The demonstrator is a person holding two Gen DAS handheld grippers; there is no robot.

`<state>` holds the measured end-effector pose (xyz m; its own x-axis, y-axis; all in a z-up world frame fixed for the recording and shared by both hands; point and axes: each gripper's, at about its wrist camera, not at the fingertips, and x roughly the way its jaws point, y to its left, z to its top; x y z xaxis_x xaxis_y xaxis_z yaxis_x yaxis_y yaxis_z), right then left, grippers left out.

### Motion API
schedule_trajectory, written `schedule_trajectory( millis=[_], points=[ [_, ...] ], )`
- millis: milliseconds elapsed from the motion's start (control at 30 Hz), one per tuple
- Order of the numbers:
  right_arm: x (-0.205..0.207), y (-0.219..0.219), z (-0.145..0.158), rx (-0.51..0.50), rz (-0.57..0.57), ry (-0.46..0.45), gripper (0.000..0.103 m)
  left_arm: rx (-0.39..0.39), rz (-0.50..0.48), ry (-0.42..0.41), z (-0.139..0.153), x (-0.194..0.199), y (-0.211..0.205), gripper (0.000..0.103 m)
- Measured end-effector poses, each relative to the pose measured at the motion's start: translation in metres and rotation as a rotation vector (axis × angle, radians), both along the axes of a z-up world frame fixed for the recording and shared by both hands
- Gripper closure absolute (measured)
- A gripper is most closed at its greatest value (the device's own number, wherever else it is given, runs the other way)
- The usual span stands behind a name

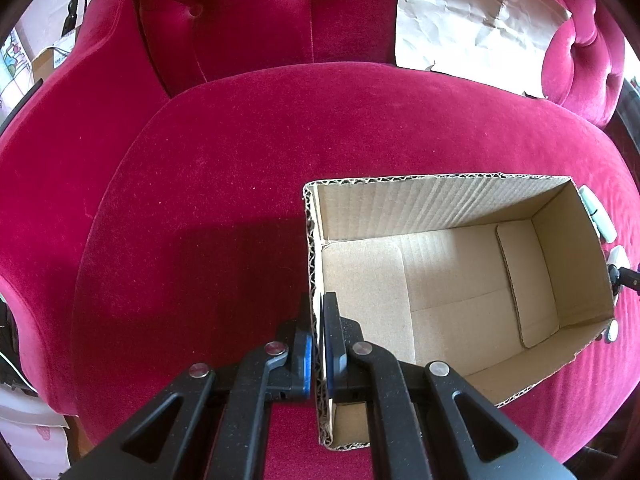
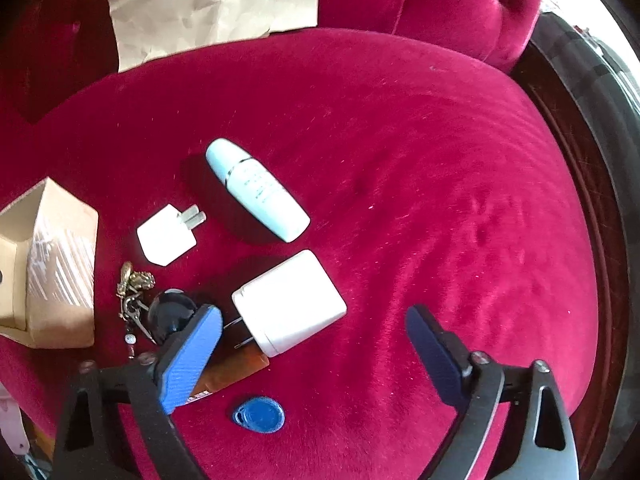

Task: Organize rigid objects
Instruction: 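Grasp the white square charger with the right gripper while the left gripper clamps the box wall, then lift the white charger with the right gripper and carry it over the box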

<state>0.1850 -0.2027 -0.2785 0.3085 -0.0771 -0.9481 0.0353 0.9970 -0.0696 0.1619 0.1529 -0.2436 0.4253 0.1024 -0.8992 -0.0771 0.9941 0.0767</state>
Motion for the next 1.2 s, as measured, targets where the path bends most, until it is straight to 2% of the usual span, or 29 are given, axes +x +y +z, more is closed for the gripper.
schedule_trajectory(
  millis=[133,233,267,733,1200],
  points=[
    [0.003,-0.003,-0.007,0.012,0.004,0.016,0.016,-0.001,0.0,0.0,0.0,0.0,0.0,0.099],
    [0.005,-0.003,-0.009,0.039,0.006,0.025,0.031,-0.003,0.0,0.003,-0.001,0.0,0.0,0.099],
    [0.007,-0.001,-0.01,0.058,0.008,0.03,0.04,-0.003,0.0,0.005,-0.001,0.0,0.0,0.099],
    [0.009,0.001,0.004,0.058,-0.016,0.042,0.044,-0.007,0.0,0.005,0.0,0.0,0.002,0.099],
    [0.004,0.007,0.032,0.034,-0.04,-0.009,0.045,-0.009,0.001,0.005,-0.001,0.001,0.003,0.099]
  ],
)
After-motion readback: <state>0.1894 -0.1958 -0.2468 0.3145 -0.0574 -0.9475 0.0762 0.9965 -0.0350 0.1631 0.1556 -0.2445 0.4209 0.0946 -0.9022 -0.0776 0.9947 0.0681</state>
